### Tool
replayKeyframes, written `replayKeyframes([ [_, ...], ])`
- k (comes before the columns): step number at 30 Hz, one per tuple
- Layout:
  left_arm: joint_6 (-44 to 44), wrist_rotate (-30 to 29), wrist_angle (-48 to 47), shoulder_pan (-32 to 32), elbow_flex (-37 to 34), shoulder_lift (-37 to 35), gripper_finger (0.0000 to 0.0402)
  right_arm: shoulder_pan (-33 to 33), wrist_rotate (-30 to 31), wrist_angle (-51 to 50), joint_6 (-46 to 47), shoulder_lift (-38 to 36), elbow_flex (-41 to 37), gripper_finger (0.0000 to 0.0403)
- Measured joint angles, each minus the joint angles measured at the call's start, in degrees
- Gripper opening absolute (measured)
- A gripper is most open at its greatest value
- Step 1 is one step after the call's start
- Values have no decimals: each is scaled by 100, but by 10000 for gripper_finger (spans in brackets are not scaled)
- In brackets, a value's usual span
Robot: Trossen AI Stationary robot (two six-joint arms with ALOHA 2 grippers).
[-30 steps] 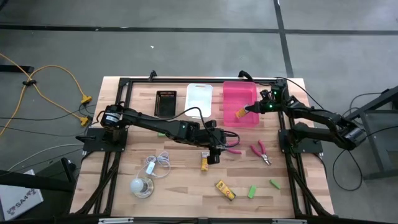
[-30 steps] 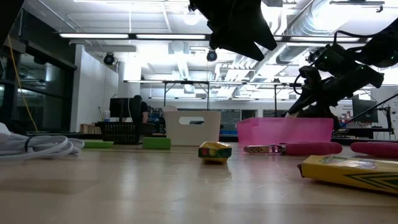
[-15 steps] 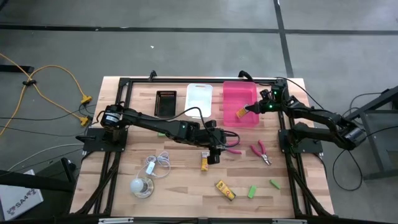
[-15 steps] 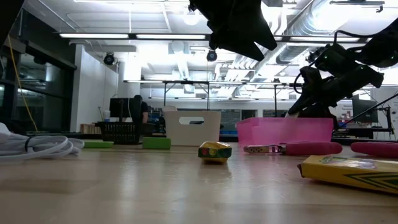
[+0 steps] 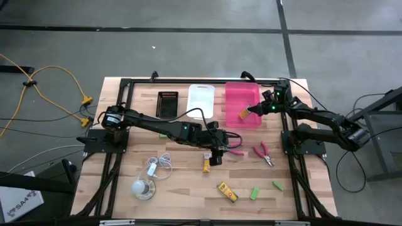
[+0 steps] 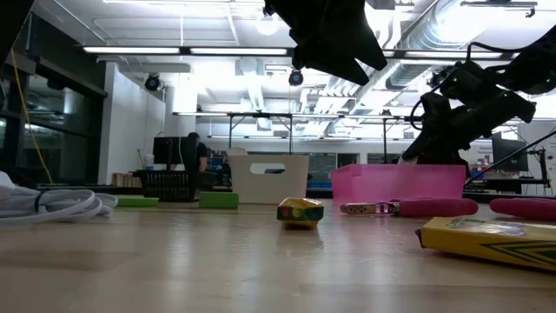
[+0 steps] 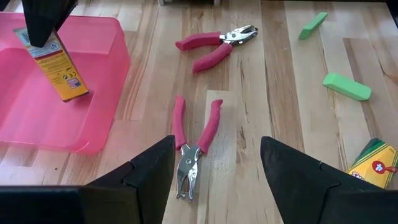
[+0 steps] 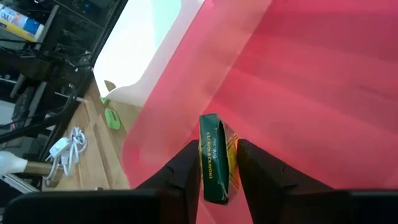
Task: Pick & Place School Supplies
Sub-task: Put the left crayon box into the pink bin, then put the top crayon box into the pink bin
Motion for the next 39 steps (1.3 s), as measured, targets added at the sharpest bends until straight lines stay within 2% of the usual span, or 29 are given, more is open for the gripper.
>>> replayKeyframes([
  [10,0,0,0,-1,0,0,230,0,197,32,-4,-4,0,170],
  [14,-1,2,1,-1,0,0,230,0,282,124,-4,-5,0,187],
  [32,0,28,0,-1,0,0,230,-188,500,1160,-13,-4,0,192],
  [39,0,26,0,-1,0,0,230,-490,143,1317,12,-4,33,192],
])
